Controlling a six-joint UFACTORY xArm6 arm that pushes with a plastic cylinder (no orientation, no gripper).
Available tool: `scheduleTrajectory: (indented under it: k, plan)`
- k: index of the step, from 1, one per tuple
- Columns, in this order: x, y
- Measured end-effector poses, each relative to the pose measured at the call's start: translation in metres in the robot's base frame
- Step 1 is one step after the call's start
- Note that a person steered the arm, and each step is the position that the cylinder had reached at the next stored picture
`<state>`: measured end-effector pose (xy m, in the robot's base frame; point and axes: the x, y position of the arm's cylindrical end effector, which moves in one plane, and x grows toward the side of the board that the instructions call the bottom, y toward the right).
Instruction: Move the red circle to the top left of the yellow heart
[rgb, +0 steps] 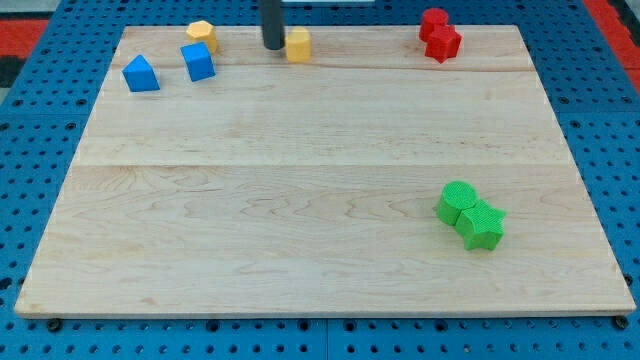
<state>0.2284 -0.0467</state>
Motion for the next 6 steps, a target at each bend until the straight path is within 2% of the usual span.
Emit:
scheduleTrajectory:
  k: [1, 2, 3, 4, 5, 6]
  plan:
    - [0.001, 0.034]
    - [0.031, 0.035]
    - [0.091, 0.053]
    - [0.081, 0.163]
    - [0.058, 0.301]
    - [0.006, 0.383]
